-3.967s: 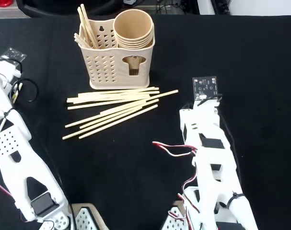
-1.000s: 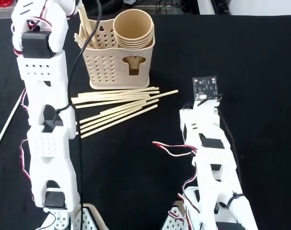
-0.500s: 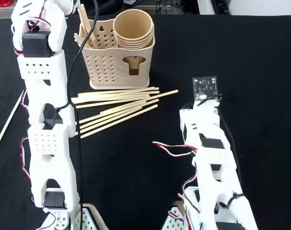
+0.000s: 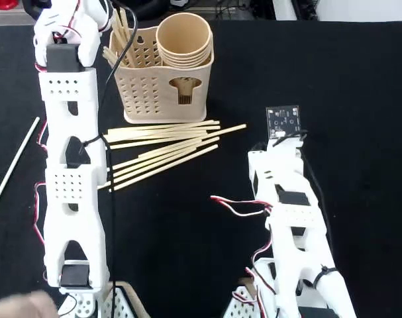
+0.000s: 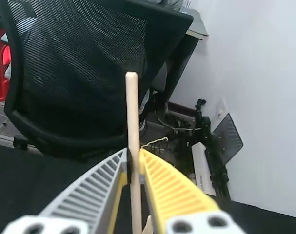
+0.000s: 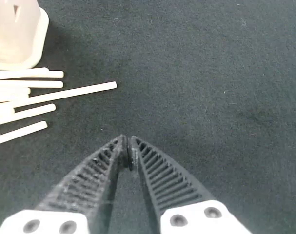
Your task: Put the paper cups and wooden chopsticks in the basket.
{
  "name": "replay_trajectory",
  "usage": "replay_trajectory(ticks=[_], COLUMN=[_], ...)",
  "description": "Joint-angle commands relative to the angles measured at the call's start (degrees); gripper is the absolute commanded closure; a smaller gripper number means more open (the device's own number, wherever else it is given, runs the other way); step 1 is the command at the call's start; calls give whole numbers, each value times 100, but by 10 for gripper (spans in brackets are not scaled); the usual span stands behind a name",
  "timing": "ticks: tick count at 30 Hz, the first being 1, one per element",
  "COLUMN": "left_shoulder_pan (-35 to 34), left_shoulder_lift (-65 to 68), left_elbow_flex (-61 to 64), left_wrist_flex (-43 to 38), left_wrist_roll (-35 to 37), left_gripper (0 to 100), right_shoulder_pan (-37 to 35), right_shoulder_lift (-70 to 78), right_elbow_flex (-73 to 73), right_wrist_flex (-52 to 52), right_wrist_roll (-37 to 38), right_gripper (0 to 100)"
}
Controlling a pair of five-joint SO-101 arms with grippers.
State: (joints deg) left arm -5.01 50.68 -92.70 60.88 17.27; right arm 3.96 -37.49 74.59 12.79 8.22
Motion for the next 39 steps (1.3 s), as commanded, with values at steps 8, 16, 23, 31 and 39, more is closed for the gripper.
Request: replay_trajectory(ticks=[8,16,23,31,39], left_shoulder_pan=[268,-268,-1886,-2492,-3099], left_shoulder_lift=[-923,-2040,-2637,-2426,-1389], left_elbow_flex=[-268,-259,198,3749,4848], left_wrist_flex=[1653,2365,4035,3868,2435], left_wrist_roll=[-26,-290,-2444,-4932,-6505], left_gripper=[727,729,730,734,734], right_shoulder_pan=[62,53,26,18,18], right_shoulder_lift=[-110,-110,-110,-110,-110], right_elbow_flex=[-48,-40,-40,-22,-13], right_wrist_flex=[-114,-105,-97,-97,-97], right_wrist_roll=[-18,-18,-18,-18,-18], right_gripper=[985,985,985,985,985])
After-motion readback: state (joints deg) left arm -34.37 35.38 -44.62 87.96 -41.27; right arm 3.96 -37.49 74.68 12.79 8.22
